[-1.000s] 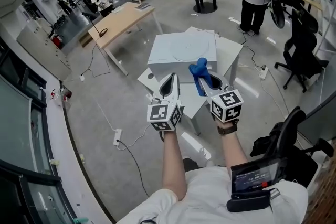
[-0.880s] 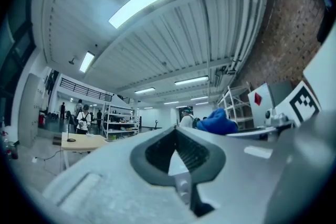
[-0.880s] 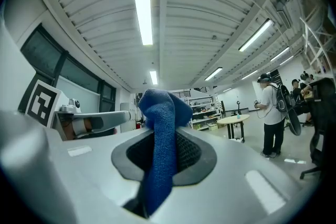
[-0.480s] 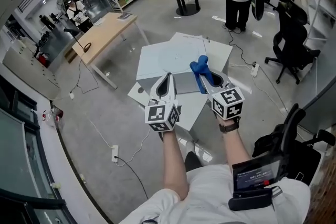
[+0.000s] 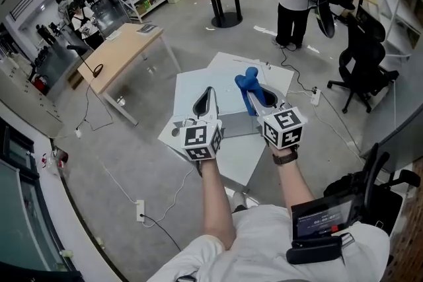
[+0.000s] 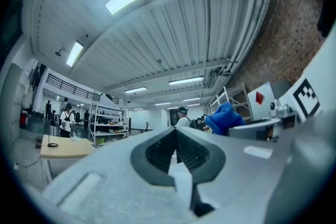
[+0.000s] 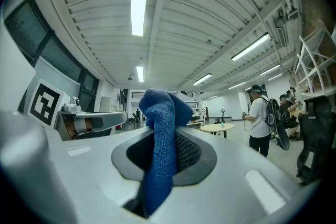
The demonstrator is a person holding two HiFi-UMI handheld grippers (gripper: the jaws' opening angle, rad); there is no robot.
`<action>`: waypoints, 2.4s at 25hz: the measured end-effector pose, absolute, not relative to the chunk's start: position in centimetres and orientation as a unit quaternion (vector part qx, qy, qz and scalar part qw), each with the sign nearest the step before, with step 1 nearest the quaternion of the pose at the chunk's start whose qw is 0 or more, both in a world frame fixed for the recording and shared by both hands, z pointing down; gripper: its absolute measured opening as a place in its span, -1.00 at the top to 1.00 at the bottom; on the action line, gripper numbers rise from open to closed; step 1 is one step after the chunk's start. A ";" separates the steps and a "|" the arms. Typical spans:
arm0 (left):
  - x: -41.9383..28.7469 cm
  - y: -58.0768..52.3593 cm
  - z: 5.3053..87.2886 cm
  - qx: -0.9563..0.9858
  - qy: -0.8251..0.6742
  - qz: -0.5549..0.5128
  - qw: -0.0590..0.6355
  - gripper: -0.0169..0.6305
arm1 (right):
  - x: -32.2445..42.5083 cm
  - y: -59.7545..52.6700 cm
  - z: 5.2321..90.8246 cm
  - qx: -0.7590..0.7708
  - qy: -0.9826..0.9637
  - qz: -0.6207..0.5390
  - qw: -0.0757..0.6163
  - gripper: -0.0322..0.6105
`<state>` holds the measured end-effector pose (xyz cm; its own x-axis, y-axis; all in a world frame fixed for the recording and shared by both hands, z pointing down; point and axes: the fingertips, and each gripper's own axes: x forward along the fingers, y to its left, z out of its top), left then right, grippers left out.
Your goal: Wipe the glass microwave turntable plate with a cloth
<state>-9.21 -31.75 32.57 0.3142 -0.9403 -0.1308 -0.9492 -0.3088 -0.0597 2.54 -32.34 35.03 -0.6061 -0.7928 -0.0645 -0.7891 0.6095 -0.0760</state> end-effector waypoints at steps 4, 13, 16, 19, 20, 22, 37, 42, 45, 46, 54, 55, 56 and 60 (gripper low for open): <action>-11.7 -34.8 32.3 -0.810 0.580 0.037 0.072 0.94 | 0.6 -35.0 34.6 -0.453 0.890 -0.011 0.055 0.69; -15.4 -39.0 34.0 -0.816 0.571 0.031 0.088 0.94 | -3.5 -38.4 35.6 -0.476 0.879 0.001 0.042 0.69; -15.7 -39.7 34.0 -0.815 0.569 0.046 0.093 0.94 | -3.6 -39.5 36.4 -0.482 0.876 0.000 0.036 0.70; -15.7 -40.9 34.8 -0.819 0.565 0.038 0.088 0.94 | -3.2 -40.7 37.0 -0.489 0.872 -0.006 0.034 0.70; -15.7 -41.3 35.3 -0.821 0.563 0.034 0.083 0.94 | -3.2 -41.1 37.2 -0.489 0.872 -0.009 0.034 0.70; -15.9 -42.1 36.4 -0.827 0.558 0.018 0.072 0.94 | -3.8 -41.7 37.5 -0.484 0.874 -0.012 0.029 0.71; -17.4 -48.6 46.6 -0.829 0.540 -0.143 -0.026 0.94 | -8.6 -48.7 43.2 -0.430 0.890 0.019 -0.152 0.71; -17.3 -48.9 48.9 -0.828 0.527 -0.185 -0.047 0.94 | -11.2 -49.7 47.3 -0.379 0.898 -0.011 -0.223 0.71; -17.8 -48.9 50.3 -0.831 0.513 -0.208 -0.059 0.94 | -12.6 -50.7 49.1 -0.366 0.896 -0.034 -0.248 0.71; -17.8 -48.8 50.9 -0.833 0.503 -0.220 -0.065 0.94 | -13.0 -50.9 49.7 -0.357 0.897 -0.043 -0.257 0.71; -15.7 -47.7 53.9 -0.851 0.425 -0.293 -0.095 0.94 | -15.6 -51.3 52.9 -0.255 0.900 -0.009 -0.353 0.70; -15.5 -47.6 54.4 -0.850 0.418 -0.306 -0.099 0.94 | -15.8 -51.1 53.4 -0.240 0.899 -0.001 -0.367 0.70; -15.4 -47.5 54.9 -0.846 0.413 -0.322 -0.102 0.94 | -16.0 -50.9 53.8 -0.226 0.898 0.005 -0.379 0.70; -16.0 -47.4 56.7 -0.818 0.404 -0.396 -0.101 0.94 | -16.7 -50.5 55.1 -0.180 0.895 0.023 -0.408 0.70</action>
<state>-15.99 -47.38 56.68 0.3590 -0.5809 0.7305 -0.7416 -0.6528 -0.1547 -16.65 -50.46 55.07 -0.6031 -0.3412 0.7210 -0.3030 0.9341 0.1887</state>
